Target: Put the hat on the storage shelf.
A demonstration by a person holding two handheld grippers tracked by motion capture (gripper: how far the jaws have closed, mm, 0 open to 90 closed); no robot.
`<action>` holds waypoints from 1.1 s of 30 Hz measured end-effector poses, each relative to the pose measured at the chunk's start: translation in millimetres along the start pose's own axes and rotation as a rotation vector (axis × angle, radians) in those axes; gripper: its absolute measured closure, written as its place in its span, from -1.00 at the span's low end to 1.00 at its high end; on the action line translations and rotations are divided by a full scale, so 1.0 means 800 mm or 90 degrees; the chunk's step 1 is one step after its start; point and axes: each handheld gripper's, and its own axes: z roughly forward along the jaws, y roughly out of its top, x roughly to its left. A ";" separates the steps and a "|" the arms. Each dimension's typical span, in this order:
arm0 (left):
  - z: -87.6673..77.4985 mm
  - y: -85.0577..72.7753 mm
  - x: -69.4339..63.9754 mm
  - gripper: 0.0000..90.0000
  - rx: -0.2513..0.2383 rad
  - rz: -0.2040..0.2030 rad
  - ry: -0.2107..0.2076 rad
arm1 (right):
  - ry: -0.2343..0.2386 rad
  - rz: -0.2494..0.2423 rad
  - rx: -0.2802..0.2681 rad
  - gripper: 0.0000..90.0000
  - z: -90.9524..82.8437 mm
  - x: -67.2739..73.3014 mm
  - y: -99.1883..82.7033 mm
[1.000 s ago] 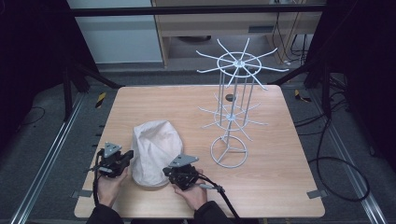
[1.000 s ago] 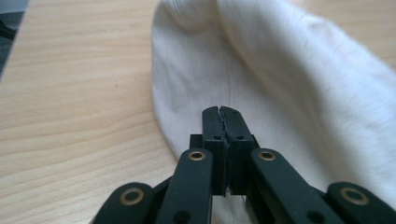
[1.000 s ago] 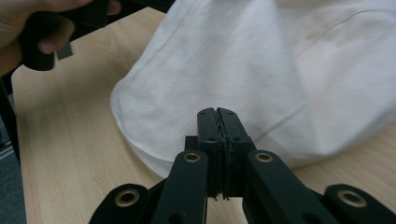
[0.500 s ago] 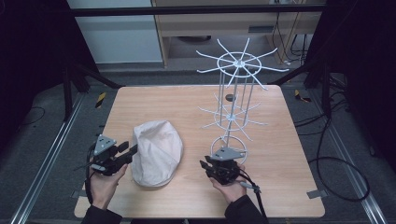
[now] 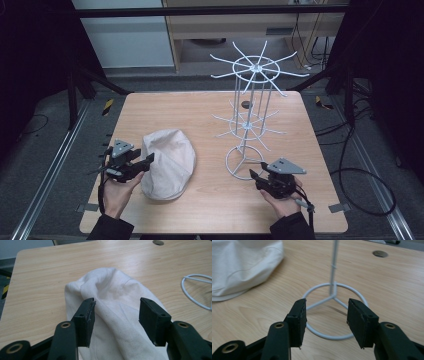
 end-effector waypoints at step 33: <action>0.069 -0.022 0.010 0.95 0.052 -0.044 0.023 | -0.105 0.052 0.048 -0.02 -0.013 -0.086 -0.044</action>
